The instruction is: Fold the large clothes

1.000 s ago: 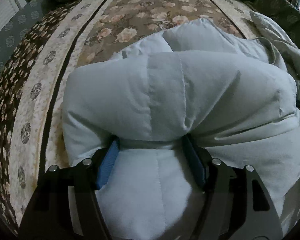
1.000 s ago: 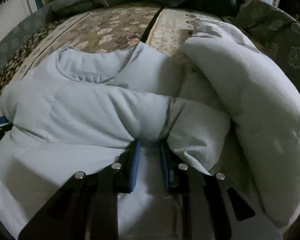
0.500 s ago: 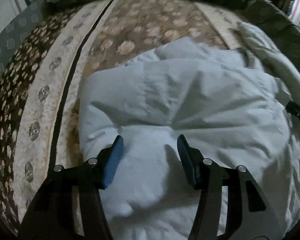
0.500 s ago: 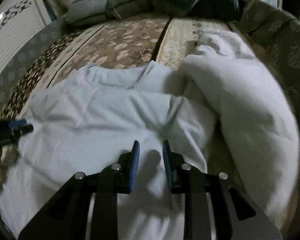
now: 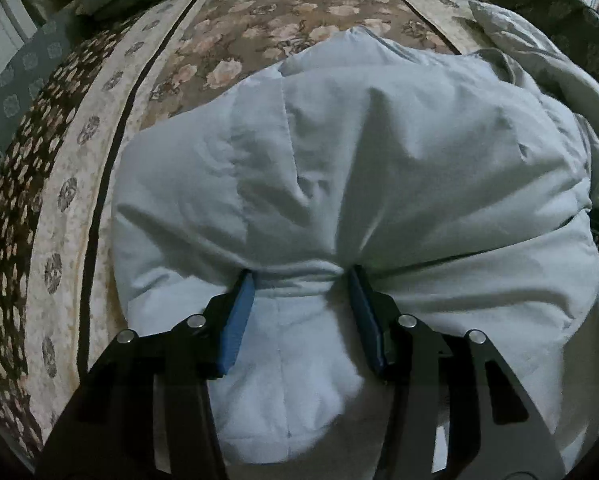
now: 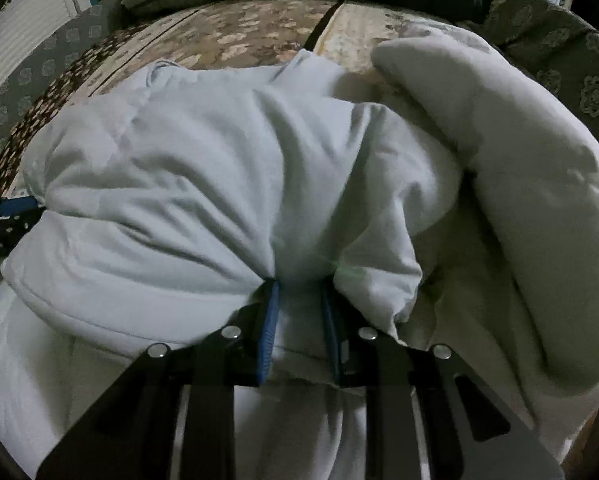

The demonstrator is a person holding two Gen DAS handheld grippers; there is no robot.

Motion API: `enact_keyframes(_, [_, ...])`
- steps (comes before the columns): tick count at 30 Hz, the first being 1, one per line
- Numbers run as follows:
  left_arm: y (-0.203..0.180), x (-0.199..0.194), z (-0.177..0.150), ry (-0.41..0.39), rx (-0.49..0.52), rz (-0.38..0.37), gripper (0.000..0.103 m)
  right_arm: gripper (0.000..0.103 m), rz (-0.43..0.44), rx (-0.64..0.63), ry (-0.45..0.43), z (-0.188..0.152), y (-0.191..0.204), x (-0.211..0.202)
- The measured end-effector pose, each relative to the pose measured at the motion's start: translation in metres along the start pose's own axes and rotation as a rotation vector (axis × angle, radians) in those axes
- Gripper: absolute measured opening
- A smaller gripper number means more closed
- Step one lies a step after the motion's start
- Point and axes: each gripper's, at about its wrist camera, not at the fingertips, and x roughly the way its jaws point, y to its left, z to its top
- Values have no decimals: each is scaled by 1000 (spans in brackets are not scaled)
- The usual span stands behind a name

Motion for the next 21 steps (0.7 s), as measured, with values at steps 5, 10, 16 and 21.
enact_keyframes(5, [4, -18, -3, -40, -28, -23, 52, 25, 32, 15, -27, 0, -3, -24])
enact_keyframes(10, [5, -57, -9, -133, 13, 30, 80, 66, 58, 57, -156, 4, -34, -93])
enact_keyframes(16, [7, -84, 13, -169, -21, -52, 97, 79, -47, 107, -203, 41, -97, -122])
enact_keyframes(21, [1, -90, 31, -190, -7, -66, 99, 82, -44, 176, -108, 74, -155, -89])
